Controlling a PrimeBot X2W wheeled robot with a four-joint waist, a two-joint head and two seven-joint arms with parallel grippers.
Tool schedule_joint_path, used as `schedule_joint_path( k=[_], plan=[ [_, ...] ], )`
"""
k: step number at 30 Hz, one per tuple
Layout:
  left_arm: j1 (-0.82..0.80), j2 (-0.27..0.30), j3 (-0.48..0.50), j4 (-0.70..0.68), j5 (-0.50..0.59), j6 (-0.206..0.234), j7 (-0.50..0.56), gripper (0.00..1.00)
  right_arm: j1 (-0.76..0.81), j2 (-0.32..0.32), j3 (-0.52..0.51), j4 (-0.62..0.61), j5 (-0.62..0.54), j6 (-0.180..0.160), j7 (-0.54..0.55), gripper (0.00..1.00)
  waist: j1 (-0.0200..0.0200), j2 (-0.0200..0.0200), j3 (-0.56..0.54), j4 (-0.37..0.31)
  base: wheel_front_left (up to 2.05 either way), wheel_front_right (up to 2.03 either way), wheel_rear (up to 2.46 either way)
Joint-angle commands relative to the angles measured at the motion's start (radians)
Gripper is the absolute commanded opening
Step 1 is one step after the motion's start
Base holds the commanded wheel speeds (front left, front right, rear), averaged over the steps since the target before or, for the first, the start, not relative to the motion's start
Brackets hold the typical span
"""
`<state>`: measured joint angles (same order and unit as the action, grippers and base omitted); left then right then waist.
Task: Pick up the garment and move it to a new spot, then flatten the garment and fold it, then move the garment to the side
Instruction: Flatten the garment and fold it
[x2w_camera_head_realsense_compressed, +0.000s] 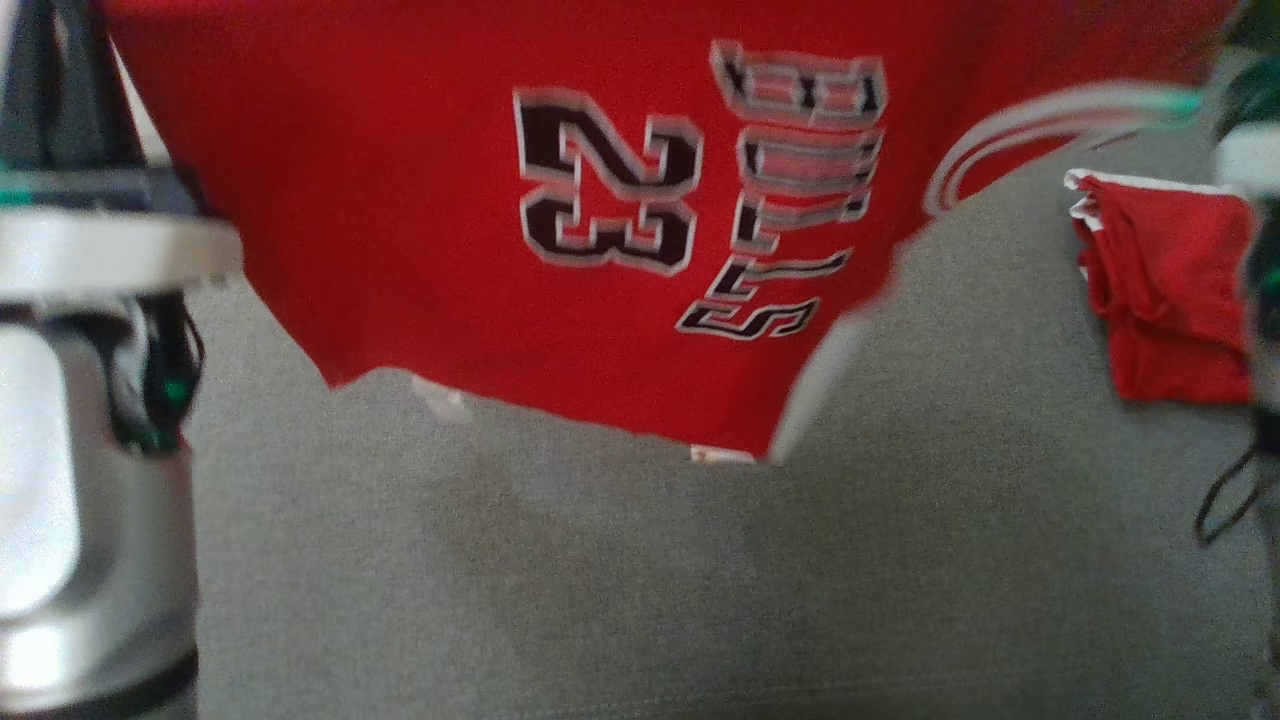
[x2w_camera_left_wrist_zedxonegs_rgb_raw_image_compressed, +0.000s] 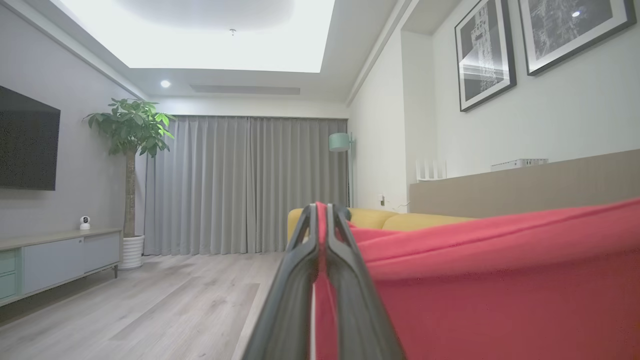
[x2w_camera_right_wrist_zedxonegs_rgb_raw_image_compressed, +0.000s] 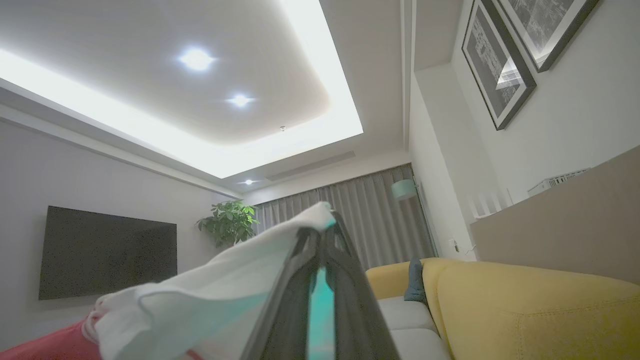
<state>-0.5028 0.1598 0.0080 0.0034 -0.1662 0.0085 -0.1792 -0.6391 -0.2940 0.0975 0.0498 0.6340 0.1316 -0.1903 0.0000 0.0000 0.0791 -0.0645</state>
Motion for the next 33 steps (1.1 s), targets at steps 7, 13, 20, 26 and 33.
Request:
schedule_joint_path(
  k=[7,13,20,26,33],
  plan=[
    [-0.228,0.036,-0.004,0.038,0.013,0.004,0.097,0.0,-0.226,-0.008,0.014,0.03,-0.032,-0.001,0.099,0.0,0.0,0.0,0.123,0.02,0.0,0.0,0.0],
    [-0.487,0.027,-0.019,0.303,0.068,0.06,-0.03,0.0,-0.501,0.022,-0.008,0.339,-0.142,-0.001,-0.027,0.0,0.0,0.0,0.21,0.023,0.0,0.0,0.0],
    [-0.662,0.033,-0.001,0.394,0.083,0.09,-0.081,0.0,-0.694,0.037,-0.154,0.485,-0.229,-0.001,-0.07,0.0,0.0,0.0,0.235,0.027,0.0,0.0,0.0],
    [-0.508,-0.004,0.049,0.453,0.032,0.085,-0.082,0.0,-0.545,0.057,-0.218,0.495,-0.223,-0.001,-0.071,0.0,0.0,0.0,0.227,0.025,0.0,0.0,0.0],
    [-0.128,-0.093,0.106,0.475,-0.032,0.082,-0.082,0.0,-0.153,0.106,-0.195,0.498,-0.094,-0.001,-0.071,0.0,0.0,0.0,0.202,-0.006,0.0,0.0,0.0]
  ],
)
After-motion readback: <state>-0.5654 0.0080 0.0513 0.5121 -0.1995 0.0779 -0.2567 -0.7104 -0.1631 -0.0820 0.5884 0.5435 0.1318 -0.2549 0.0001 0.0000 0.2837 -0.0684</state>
